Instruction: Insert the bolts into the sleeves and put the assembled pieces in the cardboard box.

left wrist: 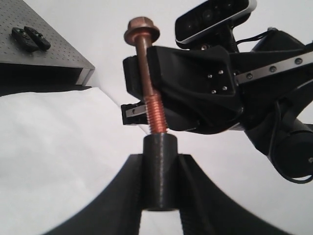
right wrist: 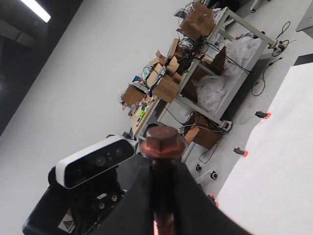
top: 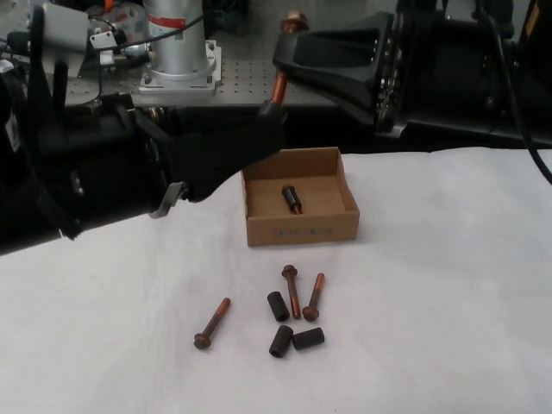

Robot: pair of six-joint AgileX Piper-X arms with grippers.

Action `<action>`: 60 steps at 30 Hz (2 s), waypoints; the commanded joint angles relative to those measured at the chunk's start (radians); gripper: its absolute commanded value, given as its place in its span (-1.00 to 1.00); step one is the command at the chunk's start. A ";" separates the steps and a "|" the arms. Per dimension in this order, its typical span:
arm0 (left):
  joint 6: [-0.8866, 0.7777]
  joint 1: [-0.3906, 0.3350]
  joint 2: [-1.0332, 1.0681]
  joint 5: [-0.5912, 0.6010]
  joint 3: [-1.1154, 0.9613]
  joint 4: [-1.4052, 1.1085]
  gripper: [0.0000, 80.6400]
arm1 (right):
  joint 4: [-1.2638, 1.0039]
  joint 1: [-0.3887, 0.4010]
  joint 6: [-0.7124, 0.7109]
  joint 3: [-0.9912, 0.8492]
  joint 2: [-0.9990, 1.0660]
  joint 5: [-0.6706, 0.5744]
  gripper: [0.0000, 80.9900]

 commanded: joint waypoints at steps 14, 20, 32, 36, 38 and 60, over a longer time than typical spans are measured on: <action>-0.014 0.005 -0.004 -0.095 -0.005 -0.022 -0.98 | 0.095 0.006 -0.082 -0.004 -0.053 -0.062 -0.94; 0.003 0.005 -0.004 -0.094 -0.005 -0.022 -0.98 | 0.095 0.006 -0.089 -0.004 -0.053 -0.146 -0.94; 0.002 0.005 -0.004 -0.074 -0.005 -0.093 -0.98 | 0.097 0.007 -0.134 -0.004 -0.053 -0.210 -0.94; 0.008 0.005 -0.004 -0.069 -0.005 -0.093 -0.98 | 0.101 0.007 -0.143 -0.004 -0.053 -0.229 -0.94; 0.027 0.005 -0.004 -0.061 -0.005 -0.093 -0.98 | 0.102 0.007 -0.157 -0.006 -0.053 -0.255 -0.94; 0.018 0.005 0.065 -0.047 -0.005 -0.201 -0.98 | 0.265 0.007 -0.247 -0.006 -0.053 -0.259 -0.73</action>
